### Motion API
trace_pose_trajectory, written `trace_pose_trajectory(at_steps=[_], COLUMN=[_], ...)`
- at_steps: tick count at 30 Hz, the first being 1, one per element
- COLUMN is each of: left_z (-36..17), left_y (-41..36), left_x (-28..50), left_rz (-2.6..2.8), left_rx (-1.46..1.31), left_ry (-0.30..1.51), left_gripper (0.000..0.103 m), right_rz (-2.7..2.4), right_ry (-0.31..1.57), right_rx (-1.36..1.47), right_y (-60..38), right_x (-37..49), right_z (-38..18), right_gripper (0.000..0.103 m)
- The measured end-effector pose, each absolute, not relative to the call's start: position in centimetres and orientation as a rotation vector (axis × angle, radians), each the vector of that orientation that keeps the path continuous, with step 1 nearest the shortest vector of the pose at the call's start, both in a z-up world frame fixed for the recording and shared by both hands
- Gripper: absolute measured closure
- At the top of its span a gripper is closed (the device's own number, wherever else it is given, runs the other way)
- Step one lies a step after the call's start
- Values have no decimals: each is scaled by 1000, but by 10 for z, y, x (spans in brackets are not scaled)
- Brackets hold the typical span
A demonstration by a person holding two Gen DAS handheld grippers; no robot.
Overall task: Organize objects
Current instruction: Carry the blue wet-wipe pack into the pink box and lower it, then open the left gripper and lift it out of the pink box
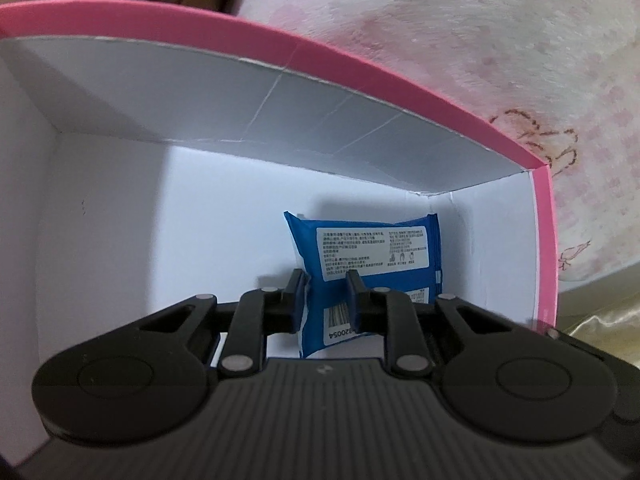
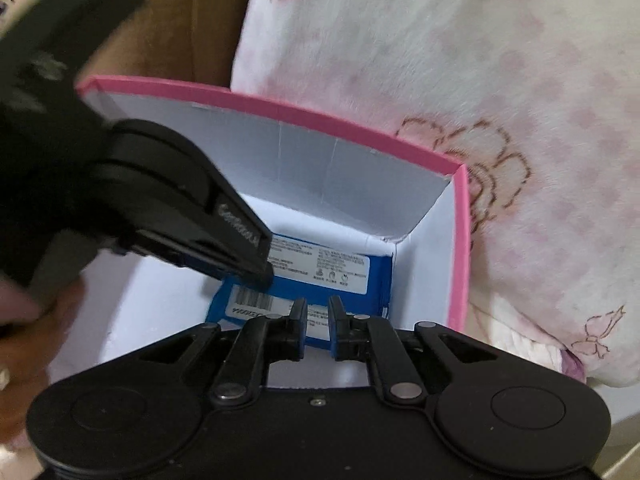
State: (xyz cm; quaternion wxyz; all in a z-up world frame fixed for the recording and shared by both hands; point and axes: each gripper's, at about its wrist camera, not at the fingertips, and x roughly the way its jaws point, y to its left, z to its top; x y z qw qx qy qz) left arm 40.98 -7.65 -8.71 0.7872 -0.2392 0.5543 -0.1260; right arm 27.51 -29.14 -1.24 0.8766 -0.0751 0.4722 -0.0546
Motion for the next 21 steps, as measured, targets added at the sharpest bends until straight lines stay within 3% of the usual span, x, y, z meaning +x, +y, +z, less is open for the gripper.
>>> trace_pose_trajectory(at_steps=[7, 12, 15, 21], left_z=[-82, -64, -44, -2], left_y=[-80, -77, -72, -52], left_x=[411, 398, 381, 338], left_rz=[-259, -251, -269, -296], left_rx=[-424, -324, -271, -185], left_ry=[1161, 1144, 1115, 1087], left_gripper=[82, 70, 63, 58], right_rz=[-89, -87, -97, -66], right_ry=[960, 929, 944, 908], right_rx=[-90, -42, -53, 10], right_y=[-300, -300, -294, -292], right_x=[264, 247, 235, 219], right_z=[-10, 2, 13, 40], right_gripper=[86, 73, 72, 66])
